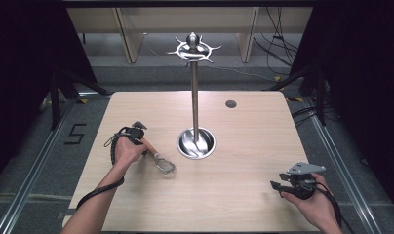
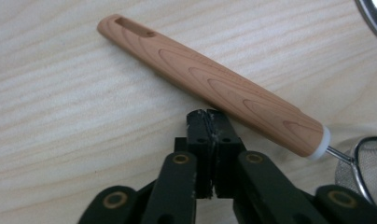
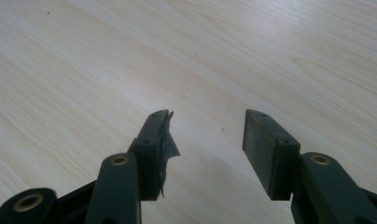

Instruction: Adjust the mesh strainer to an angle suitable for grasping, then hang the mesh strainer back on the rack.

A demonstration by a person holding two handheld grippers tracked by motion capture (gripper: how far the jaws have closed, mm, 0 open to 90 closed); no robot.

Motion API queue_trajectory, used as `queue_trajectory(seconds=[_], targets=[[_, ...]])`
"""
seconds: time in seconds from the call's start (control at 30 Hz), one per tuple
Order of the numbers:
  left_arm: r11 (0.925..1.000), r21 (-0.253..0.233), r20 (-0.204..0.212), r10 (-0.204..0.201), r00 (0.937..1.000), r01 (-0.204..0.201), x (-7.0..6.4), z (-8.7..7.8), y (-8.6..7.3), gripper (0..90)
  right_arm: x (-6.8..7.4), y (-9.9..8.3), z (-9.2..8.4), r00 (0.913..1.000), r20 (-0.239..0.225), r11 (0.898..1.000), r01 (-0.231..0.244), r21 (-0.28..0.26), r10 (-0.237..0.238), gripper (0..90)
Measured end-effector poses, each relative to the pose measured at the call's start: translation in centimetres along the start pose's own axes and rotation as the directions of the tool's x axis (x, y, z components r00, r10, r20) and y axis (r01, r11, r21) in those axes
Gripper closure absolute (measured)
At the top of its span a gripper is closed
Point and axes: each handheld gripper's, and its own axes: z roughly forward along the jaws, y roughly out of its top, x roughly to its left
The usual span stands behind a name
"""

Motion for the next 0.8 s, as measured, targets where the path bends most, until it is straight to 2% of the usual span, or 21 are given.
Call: queue_trajectory(seconds=[0.1,0.13,0.17,0.2,0.23,0.27,0.3,0.33,0.37,0.4,0.43,0.47,0.57,0.6,0.7,0.77,0.8], targets=[[0.9999,-0.014,-0.021,-0.008,0.9997,0.007,0.3,-0.6,0.1,74.7,0.1,0.0,0.0,0.9999,0.002,1.000,-0.011,-0.004,0.011,52.0],[0.9996,0.004,-0.033,-0.028,0.9991,0.029,0.7,-1.4,0.1,70.8,0.1,0.0,-0.1,0.9998,-0.002,1.000,-0.021,-0.003,0.021,51.9],[0.9996,0.004,-0.033,-0.028,0.9991,0.029,0.7,-1.4,0.1,67.4,0.1,0.0,-0.1,0.9998,-0.002,1.000,-0.021,-0.003,0.021,51.9],[0.9978,-0.007,-0.025,-0.066,0.9975,0.066,1.2,-2.1,0.0,64.7,0.1,-0.1,-0.1,0.9997,-0.001,1.000,-0.023,-0.005,0.023,51.9],[0.9978,-0.007,-0.025,-0.066,0.9975,0.066,1.2,-2.1,0.0,62.9,0.1,-0.1,-0.1,0.9997,-0.001,1.000,-0.023,-0.005,0.023,51.9],[0.9908,-0.050,-0.009,-0.127,0.9919,0.126,1.4,-2.8,-0.3,60.3,0.0,-0.1,0.0,0.9999,0.002,1.000,-0.013,-0.003,0.013,51.9],[0.9908,-0.050,-0.009,-0.127,0.9919,0.126,1.4,-2.8,-0.3,57.5,0.0,-0.1,0.0,0.9999,0.002,1.000,-0.013,-0.003,0.013,51.9],[0.9843,-0.054,0.046,-0.165,0.9852,0.168,1.5,-3.1,-0.3,55.0,0.1,-0.1,0.0,0.9996,0.007,1.000,-0.028,-0.002,0.028,51.8],[0.9843,-0.054,0.046,-0.165,0.9852,0.168,1.5,-3.1,-0.3,52.2,0.1,-0.1,0.0,0.9996,0.007,1.000,-0.028,-0.002,0.028,51.8],[0.9798,-0.050,0.059,-0.191,0.9799,0.194,1.4,-3.2,-0.3,52.2,0.1,0.0,-0.2,0.9989,0.004,0.999,-0.046,0.011,0.046,51.8],[0.9784,-0.049,0.060,-0.198,0.9784,0.201,1.4,-3.2,-0.3,49.9,0.2,0.0,-0.2,0.9986,0.006,0.998,-0.053,0.018,0.053,51.8],[0.9791,-0.038,0.047,-0.198,0.9790,0.200,1.2,-3.0,-0.4,48.1,-0.1,-0.1,-0.1,0.9996,0.012,1.000,-0.025,-0.001,0.025,51.7],[0.9768,-0.040,0.042,-0.209,0.9770,0.211,1.1,-3.1,-0.4,47.0,-0.1,-0.1,-0.2,0.9997,0.013,1.000,-0.022,0.006,0.022,51.7],[0.9750,-0.050,0.025,-0.216,0.9762,0.217,1.0,-3.3,-0.3,46.6,0.1,-0.1,-0.2,0.9994,0.022,1.000,-0.027,-0.014,0.028,51.6],[0.9765,-0.035,0.020,-0.212,0.9770,0.213,0.9,-3.4,-0.1,44.5,0.2,-0.2,-0.2,0.9993,0.017,0.999,-0.033,-0.012,0.033,51.6],[0.9746,-0.039,0.022,-0.220,0.9753,0.221,0.6,-3.3,-0.1,42.9,0.2,-0.2,-0.1,0.9992,0.014,0.999,-0.036,-0.017,0.037,51.6],[0.9736,-0.018,0.025,-0.227,0.9735,0.228,0.4,-3.2,0.2,42.1,0.1,0.0,-0.2,0.9997,0.000,1.000,-0.024,-0.005,0.024,51.6]])
